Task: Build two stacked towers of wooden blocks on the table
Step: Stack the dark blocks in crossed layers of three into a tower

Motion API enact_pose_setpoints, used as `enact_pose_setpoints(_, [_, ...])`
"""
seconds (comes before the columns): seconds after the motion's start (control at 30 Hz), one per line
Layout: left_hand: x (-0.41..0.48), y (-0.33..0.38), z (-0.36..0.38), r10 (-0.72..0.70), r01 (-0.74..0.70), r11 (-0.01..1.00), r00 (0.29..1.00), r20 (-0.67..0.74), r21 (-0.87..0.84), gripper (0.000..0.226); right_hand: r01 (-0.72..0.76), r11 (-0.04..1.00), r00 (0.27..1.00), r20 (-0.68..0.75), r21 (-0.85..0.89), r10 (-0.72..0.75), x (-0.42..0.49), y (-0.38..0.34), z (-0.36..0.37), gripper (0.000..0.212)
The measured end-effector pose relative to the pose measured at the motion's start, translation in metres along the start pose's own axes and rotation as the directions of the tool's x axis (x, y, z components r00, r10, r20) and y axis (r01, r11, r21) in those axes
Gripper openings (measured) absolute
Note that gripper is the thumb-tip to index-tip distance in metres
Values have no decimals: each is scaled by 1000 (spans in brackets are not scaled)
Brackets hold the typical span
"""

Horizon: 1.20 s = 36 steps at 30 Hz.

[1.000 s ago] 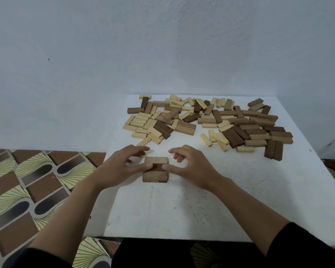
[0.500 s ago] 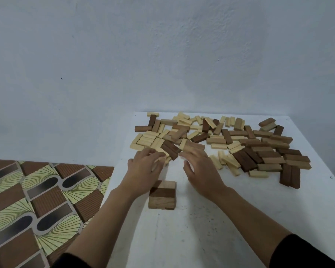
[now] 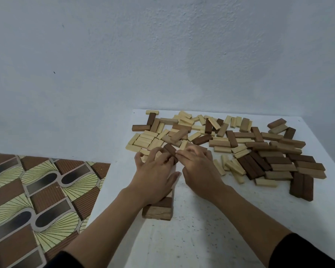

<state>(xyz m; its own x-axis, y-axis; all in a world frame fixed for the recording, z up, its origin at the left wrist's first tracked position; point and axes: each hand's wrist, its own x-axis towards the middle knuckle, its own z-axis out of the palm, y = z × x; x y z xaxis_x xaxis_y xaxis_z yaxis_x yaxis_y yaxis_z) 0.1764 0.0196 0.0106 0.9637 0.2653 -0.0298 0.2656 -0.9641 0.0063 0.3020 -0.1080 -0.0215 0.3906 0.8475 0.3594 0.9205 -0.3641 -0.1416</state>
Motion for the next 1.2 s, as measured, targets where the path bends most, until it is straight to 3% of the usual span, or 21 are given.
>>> enact_pose_setpoints(0.27, [-6,18,-7,87,-87,993,996,4,-85,57,-83,987,996,37,137,79,-41,10,-11,42])
enact_pose_setpoints(0.43, [-22,42,-3,124,-122,985,992,9,-124,65,-132,962,991,4,238,135,-80,10,-22,36])
enact_pose_setpoints(0.63, [-46,69,-2,178,-175,967,984,3,-183,39,-181,930,979,-35,321,202,-126,4,-37,32])
enact_pose_setpoints(0.77, [-59,79,-2,232,-218,945,972,31,-246,43,-187,901,976,-27,391,214,-146,4,-48,26])
enact_pose_setpoints(0.87, [-68,84,2,236,-236,907,971,-44,-349,30,-203,886,975,5,417,220,-157,-2,-53,23])
enact_pose_setpoints(1.07, [-70,90,-1,221,-256,884,966,-133,-392,25,-255,828,960,26,499,280,-150,2,-68,17])
enact_pose_setpoints(1.2, [-60,77,-10,106,-192,887,969,-221,-419,21,-263,796,949,0,545,314,-122,6,-78,17])
